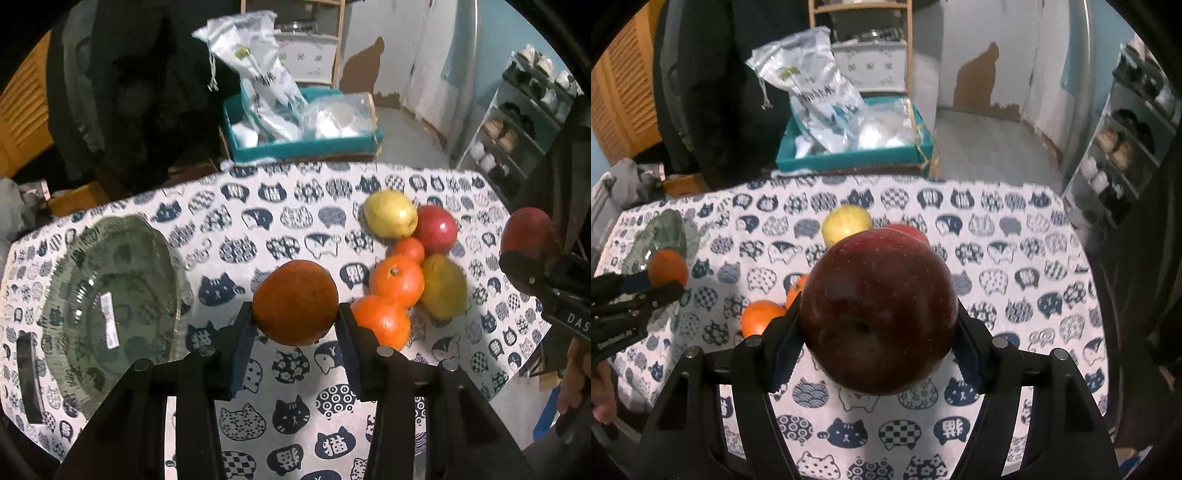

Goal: Organize fruits
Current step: 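Grasp the small tangerine with the left gripper while the right gripper lifts the apple, then carry the tangerine into the green bowl and open the left gripper while the right gripper carries the apple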

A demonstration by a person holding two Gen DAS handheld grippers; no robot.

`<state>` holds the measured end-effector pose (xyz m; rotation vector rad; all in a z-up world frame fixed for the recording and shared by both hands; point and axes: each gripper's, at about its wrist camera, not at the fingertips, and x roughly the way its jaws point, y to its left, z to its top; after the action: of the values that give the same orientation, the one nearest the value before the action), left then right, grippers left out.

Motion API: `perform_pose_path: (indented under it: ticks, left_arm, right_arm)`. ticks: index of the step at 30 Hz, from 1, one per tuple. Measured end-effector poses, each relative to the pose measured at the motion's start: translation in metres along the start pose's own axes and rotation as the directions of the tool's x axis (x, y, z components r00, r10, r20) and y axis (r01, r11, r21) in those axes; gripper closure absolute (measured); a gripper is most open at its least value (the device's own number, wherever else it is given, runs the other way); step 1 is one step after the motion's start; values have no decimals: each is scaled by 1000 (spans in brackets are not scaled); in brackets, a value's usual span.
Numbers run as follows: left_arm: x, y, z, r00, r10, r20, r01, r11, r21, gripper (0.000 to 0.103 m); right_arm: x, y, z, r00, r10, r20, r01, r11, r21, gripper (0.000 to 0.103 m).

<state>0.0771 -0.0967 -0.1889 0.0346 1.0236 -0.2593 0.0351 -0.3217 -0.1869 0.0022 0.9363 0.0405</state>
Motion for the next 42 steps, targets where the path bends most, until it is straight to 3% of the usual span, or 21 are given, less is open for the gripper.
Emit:
perform_pose_path:
  ticks: [24, 36, 42]
  left_arm:
    - [-96, 45, 2, 975, 63, 212, -47, 996, -82, 59]
    - [-123, 81, 1, 956, 126, 264, -92, 986, -137, 59]
    - [-124, 106, -1, 956, 149, 252, -105, 978, -181, 59]
  right_arm:
    - [-72, 62, 41, 985, 79, 154, -67, 994, -81, 32]
    - [-78, 106, 59, 977, 127, 169, -105, 986, -131, 32]
    - [-69, 134, 67, 975, 163, 151, -139, 978, -158, 32]
